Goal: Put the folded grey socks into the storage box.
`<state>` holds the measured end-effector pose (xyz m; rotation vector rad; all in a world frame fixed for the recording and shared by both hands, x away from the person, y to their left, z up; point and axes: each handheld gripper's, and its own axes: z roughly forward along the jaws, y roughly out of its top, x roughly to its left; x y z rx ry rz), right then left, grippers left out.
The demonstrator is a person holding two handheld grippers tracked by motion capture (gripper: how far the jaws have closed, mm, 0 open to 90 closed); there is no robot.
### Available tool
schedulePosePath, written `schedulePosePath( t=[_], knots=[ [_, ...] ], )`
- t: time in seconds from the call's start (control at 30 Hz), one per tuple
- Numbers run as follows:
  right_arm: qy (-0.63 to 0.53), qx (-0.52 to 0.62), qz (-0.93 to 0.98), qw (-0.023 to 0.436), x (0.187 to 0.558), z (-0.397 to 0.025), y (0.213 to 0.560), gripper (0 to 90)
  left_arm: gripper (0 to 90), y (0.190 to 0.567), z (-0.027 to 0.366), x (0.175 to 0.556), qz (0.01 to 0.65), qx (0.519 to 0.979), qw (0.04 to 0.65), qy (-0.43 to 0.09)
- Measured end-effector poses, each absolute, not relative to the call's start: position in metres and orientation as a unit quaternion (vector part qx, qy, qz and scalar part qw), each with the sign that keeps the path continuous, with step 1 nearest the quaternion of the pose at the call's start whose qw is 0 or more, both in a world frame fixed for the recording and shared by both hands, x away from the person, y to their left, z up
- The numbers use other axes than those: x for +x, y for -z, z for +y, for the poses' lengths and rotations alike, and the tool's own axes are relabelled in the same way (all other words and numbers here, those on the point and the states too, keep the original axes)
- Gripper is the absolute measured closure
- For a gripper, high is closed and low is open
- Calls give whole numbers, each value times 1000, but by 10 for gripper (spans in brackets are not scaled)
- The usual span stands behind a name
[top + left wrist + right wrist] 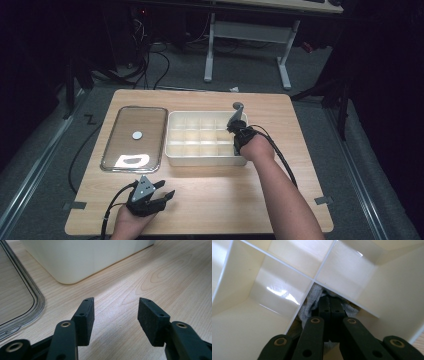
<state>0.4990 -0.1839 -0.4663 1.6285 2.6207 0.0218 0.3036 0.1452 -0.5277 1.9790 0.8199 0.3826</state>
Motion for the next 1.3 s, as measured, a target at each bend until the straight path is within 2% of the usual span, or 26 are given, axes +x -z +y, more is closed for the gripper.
schedulePosePath(
  t=[0.43,0.7,0.97,1.3],
  knots=[
    [-23,532,846,30,497,-188,460,900,479,527,146,305,336,805,465,-154],
    [-74,530,843,51,486,-195,427,764,479,528,145,305,336,804,465,-155],
    [-105,526,840,79,468,-207,408,703,479,528,144,305,334,807,461,-156],
    [-137,521,834,117,445,-222,408,651,479,528,146,303,337,806,460,-157]
  ],
)
